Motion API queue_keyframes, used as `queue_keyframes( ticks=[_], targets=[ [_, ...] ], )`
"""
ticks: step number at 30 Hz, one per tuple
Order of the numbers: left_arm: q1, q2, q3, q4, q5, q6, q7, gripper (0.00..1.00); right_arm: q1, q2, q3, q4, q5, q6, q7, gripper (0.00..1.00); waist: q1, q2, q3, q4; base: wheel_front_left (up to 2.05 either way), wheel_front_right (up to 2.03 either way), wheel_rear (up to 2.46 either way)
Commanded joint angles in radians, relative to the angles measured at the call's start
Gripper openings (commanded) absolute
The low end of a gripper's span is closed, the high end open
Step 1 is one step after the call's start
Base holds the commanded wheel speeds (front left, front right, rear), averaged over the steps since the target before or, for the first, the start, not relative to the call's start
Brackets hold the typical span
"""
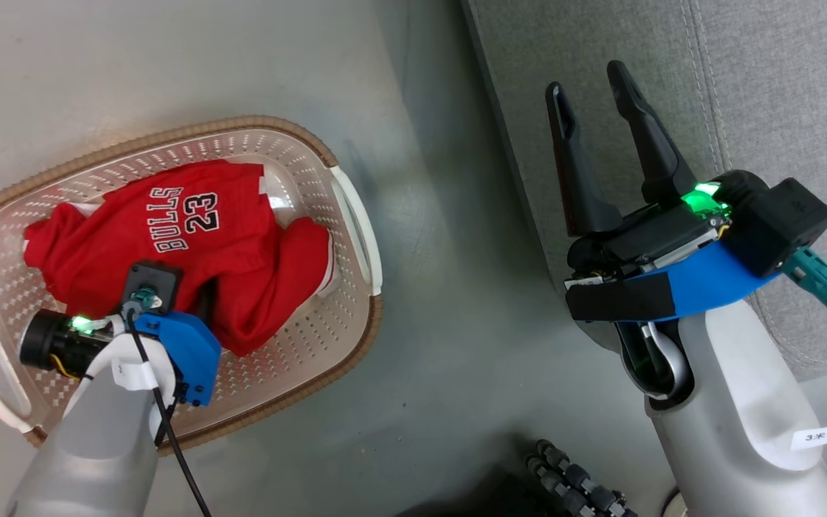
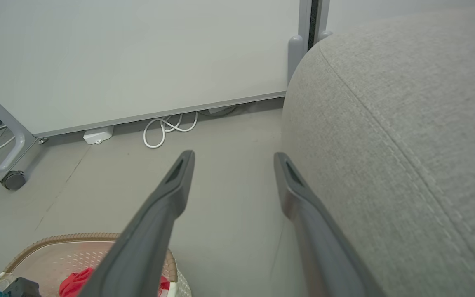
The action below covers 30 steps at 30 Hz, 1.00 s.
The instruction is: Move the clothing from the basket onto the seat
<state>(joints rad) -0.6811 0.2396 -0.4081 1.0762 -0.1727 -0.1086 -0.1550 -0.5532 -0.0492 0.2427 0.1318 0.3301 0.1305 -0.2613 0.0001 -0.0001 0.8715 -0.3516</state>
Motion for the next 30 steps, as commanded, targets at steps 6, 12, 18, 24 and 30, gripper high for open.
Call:
queue_keyframes(
  ticks=[6,12,18,24,30],
  targets=[
    [-0.037,0.008,0.005,0.032,-0.016,0.025,0.012,0.80,-0.011,-0.002,0.005,-0.010,0.014,0.000,-0.006,1.00,-0.0001,0.0001,0.014,-0.015,0.00,0.00,0.00],
    [-0.046,-0.002,-0.005,0.048,-0.022,0.027,0.000,0.00,-0.011,-0.002,0.011,-0.006,0.013,0.000,-0.006,1.00,-0.0001,0.0001,0.012,-0.015,0.00,0.00,0.00],
    [-0.050,-0.004,-0.011,0.065,-0.032,0.020,-0.012,0.00,-0.013,-0.002,0.012,-0.006,0.005,0.000,-0.006,1.00,-0.0001,0.0001,0.005,-0.012,0.00,0.00,0.00],
    [-0.059,-0.007,-0.011,0.087,-0.049,0.011,-0.024,0.00,-0.015,-0.002,0.014,0.002,0.003,0.000,-0.006,1.00,-0.0001,0.0001,-0.002,-0.007,0.00,0.00,0.00],
    [-0.043,-0.023,-0.017,0.112,-0.067,0.002,-0.047,0.00,-0.003,-0.002,0.019,0.028,-0.008,0.000,-0.006,1.00,-0.0001,0.0001,-0.047,0.006,0.00,0.00,0.00]
  ],
)
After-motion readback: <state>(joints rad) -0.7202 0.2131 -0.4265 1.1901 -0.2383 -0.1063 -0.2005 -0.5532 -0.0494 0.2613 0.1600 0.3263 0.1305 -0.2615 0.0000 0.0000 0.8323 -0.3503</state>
